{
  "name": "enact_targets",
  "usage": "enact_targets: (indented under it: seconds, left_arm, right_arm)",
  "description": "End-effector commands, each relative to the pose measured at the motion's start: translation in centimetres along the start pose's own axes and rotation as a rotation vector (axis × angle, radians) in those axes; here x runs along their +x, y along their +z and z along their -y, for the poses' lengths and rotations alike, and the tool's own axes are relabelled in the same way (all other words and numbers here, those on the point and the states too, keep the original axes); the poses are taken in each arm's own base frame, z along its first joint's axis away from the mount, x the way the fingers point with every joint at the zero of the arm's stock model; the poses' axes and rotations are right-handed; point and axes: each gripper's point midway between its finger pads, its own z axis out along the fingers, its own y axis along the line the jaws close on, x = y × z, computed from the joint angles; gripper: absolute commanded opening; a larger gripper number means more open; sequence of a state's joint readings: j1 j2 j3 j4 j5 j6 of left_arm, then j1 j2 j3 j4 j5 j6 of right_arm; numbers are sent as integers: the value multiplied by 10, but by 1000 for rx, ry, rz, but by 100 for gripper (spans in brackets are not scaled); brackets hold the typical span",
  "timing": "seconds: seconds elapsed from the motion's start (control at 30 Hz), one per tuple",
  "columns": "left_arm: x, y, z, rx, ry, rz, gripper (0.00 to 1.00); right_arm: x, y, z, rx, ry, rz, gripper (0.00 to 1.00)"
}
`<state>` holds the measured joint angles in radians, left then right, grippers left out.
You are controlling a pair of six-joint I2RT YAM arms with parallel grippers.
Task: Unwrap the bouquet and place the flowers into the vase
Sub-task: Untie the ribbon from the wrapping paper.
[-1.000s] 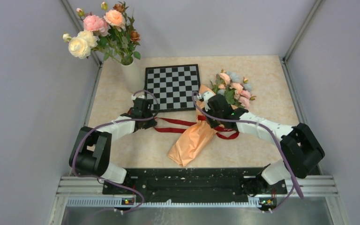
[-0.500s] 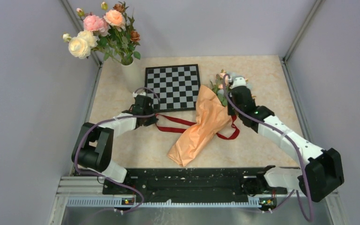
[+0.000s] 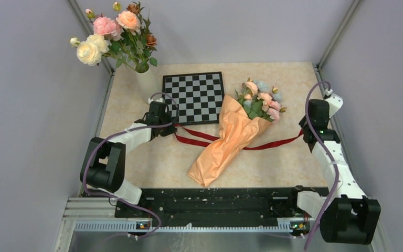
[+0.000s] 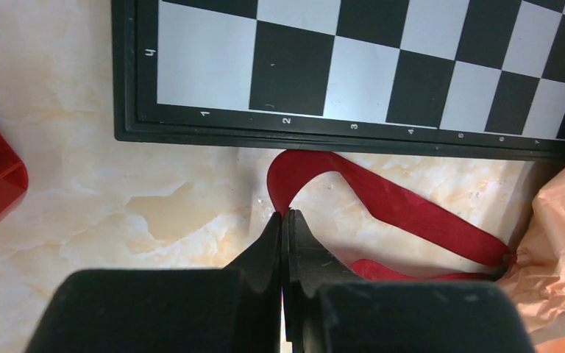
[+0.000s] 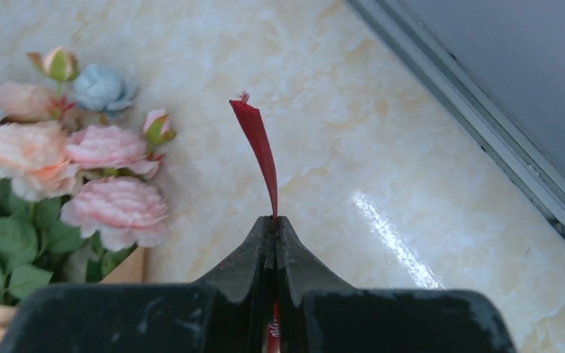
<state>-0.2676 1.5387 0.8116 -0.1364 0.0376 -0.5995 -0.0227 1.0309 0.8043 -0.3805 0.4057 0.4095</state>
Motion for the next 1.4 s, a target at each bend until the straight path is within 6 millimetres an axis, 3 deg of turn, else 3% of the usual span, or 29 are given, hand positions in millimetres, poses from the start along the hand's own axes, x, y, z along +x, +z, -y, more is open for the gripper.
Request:
enact_targets:
  seconds: [0.0, 0.27, 0.37, 0.4, 0.43, 0.47, 0.5, 0.53, 0.63, 0.67, 0.77, 0.87, 0.97, 1.07, 1.23, 1.37]
  left_arm:
    - [-16, -6, 17, 63, 11, 16, 0]
    - [-15, -12, 18, 71, 31, 8, 0]
    - [-13, -12, 18, 72, 28, 2, 0]
    - [-13, -11, 18, 72, 27, -2, 0]
    - [-13, -12, 18, 73, 27, -4, 0]
    - [-13, -12, 18, 75, 28, -4, 0]
    - [-14, -13, 19, 76, 29, -3, 1]
    - [-14, -14, 19, 76, 32, -2, 6]
    - [-18, -21, 20, 83, 47, 14, 27]
    - [-20, -24, 21, 86, 54, 21, 33]
    - [-25, -35, 21, 80, 73, 44, 59]
    - [-31, -47, 23, 84, 104, 65, 86]
    - [-30, -62, 35, 148, 140, 63, 98]
    - [-20, -75, 53, 275, 182, 36, 99]
    - [17, -94, 80, 489, 225, -60, 99]
    - [56, -92, 83, 552, 243, -152, 99]
  right_arm:
    - [-4, 18, 36, 162, 162, 108, 0]
    - [31, 40, 84, 348, 228, 65, 0]
    - [45, 48, 93, 347, 247, 14, 0]
    - [49, 50, 96, 348, 253, -5, 7]
    - [53, 52, 98, 350, 257, -19, 21]
    - [56, 53, 99, 352, 260, -31, 45]
    - [58, 53, 100, 353, 265, -37, 58]
    - [57, 53, 99, 348, 268, -37, 67]
    - [53, 51, 94, 316, 269, -36, 79]
    - [50, 50, 91, 296, 269, -35, 92]
    - [43, 46, 73, 197, 273, -43, 95]
    - [35, 35, 43, 21, 273, -64, 96]
    - [34, 17, 1, -230, 285, -100, 96]
    - [48, -7, -38, -457, 303, -171, 96]
    - [96, -43, -79, -626, 255, -324, 96]
    - [131, -71, -109, -754, 264, -430, 91]
